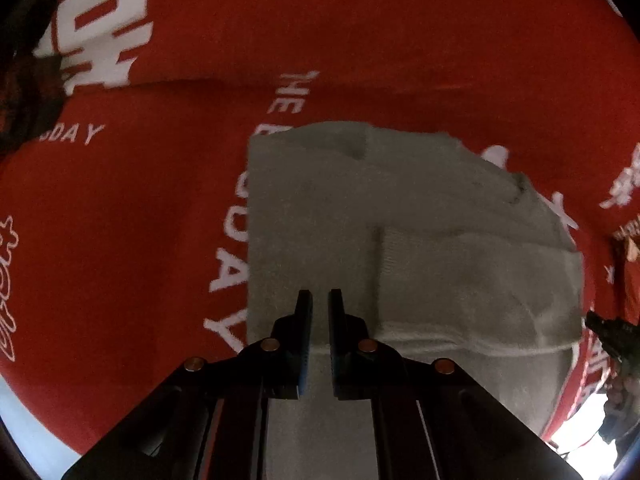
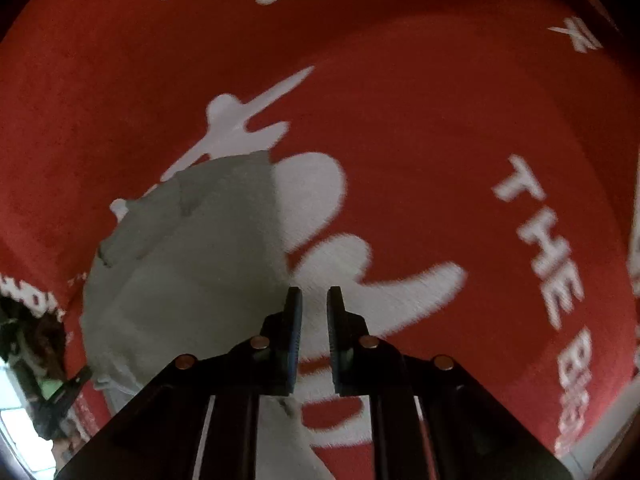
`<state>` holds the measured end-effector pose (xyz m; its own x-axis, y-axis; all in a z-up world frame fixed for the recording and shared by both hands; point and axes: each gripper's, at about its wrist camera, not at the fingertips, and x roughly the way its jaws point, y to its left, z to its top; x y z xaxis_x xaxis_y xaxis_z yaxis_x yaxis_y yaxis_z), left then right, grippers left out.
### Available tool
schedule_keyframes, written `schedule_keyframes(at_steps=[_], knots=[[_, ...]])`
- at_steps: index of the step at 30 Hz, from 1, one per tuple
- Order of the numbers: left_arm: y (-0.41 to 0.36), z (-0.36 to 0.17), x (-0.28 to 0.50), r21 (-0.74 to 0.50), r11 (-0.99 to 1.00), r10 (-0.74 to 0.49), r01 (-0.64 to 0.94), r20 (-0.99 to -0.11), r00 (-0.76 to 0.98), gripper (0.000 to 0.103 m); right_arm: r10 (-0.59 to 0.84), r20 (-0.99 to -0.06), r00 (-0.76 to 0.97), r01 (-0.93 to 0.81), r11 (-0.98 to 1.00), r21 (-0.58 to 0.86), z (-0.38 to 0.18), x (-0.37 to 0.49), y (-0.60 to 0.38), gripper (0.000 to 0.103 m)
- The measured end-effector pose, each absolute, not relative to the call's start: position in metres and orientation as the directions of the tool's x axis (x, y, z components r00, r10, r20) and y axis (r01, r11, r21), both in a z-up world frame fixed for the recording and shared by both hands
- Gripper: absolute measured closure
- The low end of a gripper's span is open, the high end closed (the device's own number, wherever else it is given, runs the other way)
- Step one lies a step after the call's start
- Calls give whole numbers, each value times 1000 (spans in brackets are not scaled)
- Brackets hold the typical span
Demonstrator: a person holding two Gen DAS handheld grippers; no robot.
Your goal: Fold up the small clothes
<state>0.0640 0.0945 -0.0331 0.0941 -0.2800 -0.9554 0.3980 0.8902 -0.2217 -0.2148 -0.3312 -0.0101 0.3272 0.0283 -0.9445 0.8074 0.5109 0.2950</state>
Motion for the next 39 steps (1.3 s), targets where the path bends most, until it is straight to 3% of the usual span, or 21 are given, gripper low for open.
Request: schedule_keyframes(at_steps=[7, 10, 16, 28, 29, 31, 32, 37, 39], knots=[[33, -42, 44, -282, 844, -334, 456, -942, 38, 95, 56, -931, 361, 706, 636, 312, 0, -183, -281, 91], [16, -60, 34, -197, 844, -253, 499, -966, 48, 95, 75, -944, 321, 691, 663, 288, -15, -170, -270, 91], [30, -57, 29, -205, 835, -273, 511, -960, 61, 95, 36, -964, 264, 652, 730, 206, -24, -177, -267, 97], [33, -40, -6, -122, 843, -171, 525, -984, 47, 95, 106, -948, 298, 715, 634, 296, -3, -208, -256, 91], [33, -39, -10, -112, 842, -159, 528, -986, 44, 92, 111, -948, 298, 713, 634, 298, -1, -210, -254, 87], [32, -38, -19, -81, 843, -126, 532, -991, 49, 39, 122, -947, 298, 712, 632, 305, 1, -209, -245, 76], [34, -35, -23, -72, 847, -126, 526, -990, 67, 6, 126, -946, 300, 711, 631, 309, 2, -210, -242, 70], [37, -26, -34, -50, 854, -111, 518, -990, 87, 3, 153, -941, 301, 710, 623, 328, 4, -209, -227, 67], [37, -25, -36, -57, 856, -112, 514, -991, 76, 3, 165, -940, 298, 708, 623, 334, 4, -211, -222, 62]])
